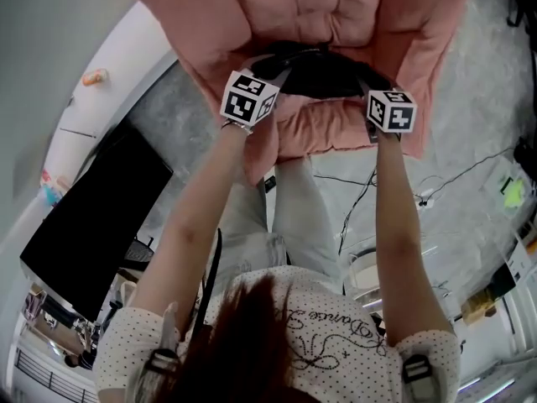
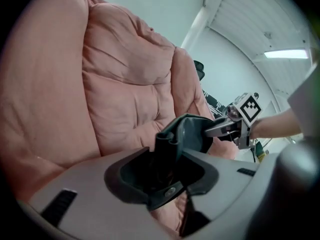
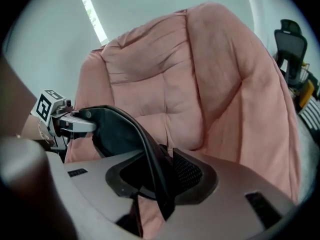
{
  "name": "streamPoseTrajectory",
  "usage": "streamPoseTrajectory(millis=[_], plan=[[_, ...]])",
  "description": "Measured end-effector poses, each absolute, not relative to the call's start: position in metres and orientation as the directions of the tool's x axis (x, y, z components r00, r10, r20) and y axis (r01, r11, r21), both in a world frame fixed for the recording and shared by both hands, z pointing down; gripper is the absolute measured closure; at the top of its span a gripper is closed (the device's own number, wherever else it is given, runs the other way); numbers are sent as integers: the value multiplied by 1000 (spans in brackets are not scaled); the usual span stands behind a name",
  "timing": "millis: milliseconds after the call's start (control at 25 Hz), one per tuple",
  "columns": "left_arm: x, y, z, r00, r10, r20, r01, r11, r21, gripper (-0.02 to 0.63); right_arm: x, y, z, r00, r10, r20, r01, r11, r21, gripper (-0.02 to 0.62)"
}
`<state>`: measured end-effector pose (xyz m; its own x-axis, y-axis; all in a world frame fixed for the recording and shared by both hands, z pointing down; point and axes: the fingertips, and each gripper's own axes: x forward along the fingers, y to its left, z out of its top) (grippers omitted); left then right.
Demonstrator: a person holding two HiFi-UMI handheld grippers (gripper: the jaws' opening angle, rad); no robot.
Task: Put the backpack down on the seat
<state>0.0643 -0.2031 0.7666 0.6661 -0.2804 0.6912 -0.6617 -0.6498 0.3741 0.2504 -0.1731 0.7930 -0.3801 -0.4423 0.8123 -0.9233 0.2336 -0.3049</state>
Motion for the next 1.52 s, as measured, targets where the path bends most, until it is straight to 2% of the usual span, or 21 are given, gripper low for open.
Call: streamPoseTrajectory(millis=[80,240,480,720,800,880,1160,1360,1520], plan=[[59,-204,767,659,-294,692,-676,-634,375,410,254,-168,799,-384,-439,812,-923,204,-326,460],[53,-203,753,661,-318,679,-675,-647,355,366,257,-165,801,-401,-432,808,-916,190,-353,432],[48,-195,748,656,-319,684,-676,-651,345,351,263,-168,809,-389,-419,820,-920,129,-371,397],[58,-197,744,673,-303,675,-662,-654,365,351,260,-172,809,-414,-397,819,-910,149,-388,379],[64,-201,735,676,-311,668,-665,-648,372,351,257,-173,803,-455,-394,799,-890,163,-427,303],[69,-207,721,685,-328,651,-667,-643,377,351,256,-175,796,-482,-399,780,-874,163,-457,273],[75,-207,697,685,-326,651,-652,-674,349,351,271,-181,760,-451,-500,740,-884,132,-449,272],[66,-201,689,668,-319,672,-651,-688,321,354,270,-194,714,-431,-598,676,-895,188,-405,316],[59,-196,678,668,-319,673,-651,-689,319,354,257,-199,687,-442,-627,642,-892,230,-390,336]])
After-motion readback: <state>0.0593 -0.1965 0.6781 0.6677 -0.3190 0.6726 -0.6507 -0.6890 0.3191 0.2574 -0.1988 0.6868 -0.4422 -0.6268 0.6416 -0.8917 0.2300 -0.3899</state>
